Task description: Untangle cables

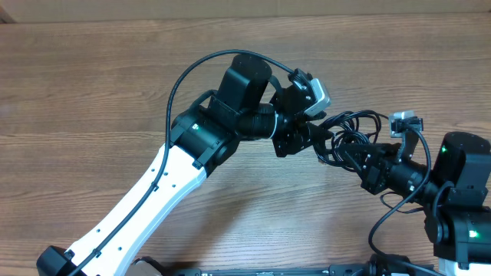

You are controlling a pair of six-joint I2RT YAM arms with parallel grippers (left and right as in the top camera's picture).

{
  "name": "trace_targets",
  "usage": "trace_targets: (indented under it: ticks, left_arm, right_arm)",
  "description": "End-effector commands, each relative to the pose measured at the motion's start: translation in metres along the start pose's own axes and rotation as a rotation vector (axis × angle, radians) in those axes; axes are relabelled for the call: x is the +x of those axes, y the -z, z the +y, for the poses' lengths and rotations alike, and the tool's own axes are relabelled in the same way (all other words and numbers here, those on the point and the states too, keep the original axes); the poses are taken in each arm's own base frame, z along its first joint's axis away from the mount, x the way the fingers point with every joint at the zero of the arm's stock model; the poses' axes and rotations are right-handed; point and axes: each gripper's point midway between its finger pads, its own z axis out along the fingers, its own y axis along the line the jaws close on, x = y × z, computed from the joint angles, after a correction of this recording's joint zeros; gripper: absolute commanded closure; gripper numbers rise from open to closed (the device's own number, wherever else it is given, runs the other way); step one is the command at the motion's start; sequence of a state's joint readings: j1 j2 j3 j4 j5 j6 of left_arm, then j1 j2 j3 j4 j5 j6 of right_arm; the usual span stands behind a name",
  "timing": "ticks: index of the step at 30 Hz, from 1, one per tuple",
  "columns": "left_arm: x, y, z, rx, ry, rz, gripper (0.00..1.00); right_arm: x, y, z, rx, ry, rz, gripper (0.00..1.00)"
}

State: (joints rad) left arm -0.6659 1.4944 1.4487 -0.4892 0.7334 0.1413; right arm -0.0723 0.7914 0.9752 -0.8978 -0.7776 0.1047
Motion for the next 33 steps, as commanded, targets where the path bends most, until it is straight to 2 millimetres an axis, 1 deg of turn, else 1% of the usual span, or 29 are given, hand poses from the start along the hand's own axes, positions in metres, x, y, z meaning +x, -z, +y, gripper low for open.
trace_targets:
  ticks: [1,6,9,10,12,13,14,15,19,21,24,27,33]
  left_arm:
    - [-0.005,-0.002,-0.006,0.025,-0.027,-0.009,0.56]
    - [-0.005,-0.003,-0.007,0.027,-0.028,-0.007,0.54]
    - [-0.005,-0.003,-0.007,0.026,-0.029,-0.008,0.55]
    - [-0.005,-0.003,-0.007,0.027,-0.029,-0.008,0.58]
    - [-0.005,-0.003,-0.007,0.027,-0.029,-0.008,0.69]
    - [-0.005,-0.003,-0.007,0.027,-0.029,-0.008,0.79]
    - [-0.005,-0.003,-0.007,0.027,-0.029,-0.008,0.92]
    - [-0.005,-0.003,-0.007,0.027,-0.029,-0.008,0.96]
    - [-0.005,-0.003,-0.007,0.028,-0.029,-0.008,0.96]
    - [-0.007,-0.003,-0.008,0.033,-0.027,-0.013,0.96]
    - [-0.014,-0.003,-0.011,0.054,-0.012,-0.042,0.96]
    - [-0.028,-0.001,-0.022,0.121,-0.014,-0.092,0.96]
    - [-0.044,0.003,-0.033,0.184,-0.008,-0.151,0.96]
  right_arm:
    - [-0.005,0.003,0.01,-0.047,0.024,-0.018,0.96]
    - [-0.007,0.004,0.021,-0.107,0.042,-0.022,0.96]
    - [-0.007,0.004,0.021,-0.107,0.041,-0.022,0.96]
    - [-0.007,0.004,0.021,-0.107,0.041,-0.022,0.96]
    - [-0.007,0.004,0.021,-0.108,0.041,-0.022,0.96]
    - [-0.007,0.004,0.021,-0.107,0.041,-0.022,0.96]
    - [-0.007,0.004,0.021,-0.107,0.041,-0.022,0.96]
    - [-0.007,0.004,0.021,-0.107,0.041,-0.022,0.96]
    - [-0.007,0.004,0.02,-0.105,0.041,-0.022,0.96]
    - [-0.007,0.003,0.017,-0.087,0.037,-0.022,0.96]
    - [-0.005,0.003,0.006,-0.024,0.02,-0.018,0.96]
    - [-0.003,0.003,-0.006,0.045,0.006,-0.017,0.96]
    - [0.0,0.005,-0.026,0.161,-0.017,-0.012,0.96]
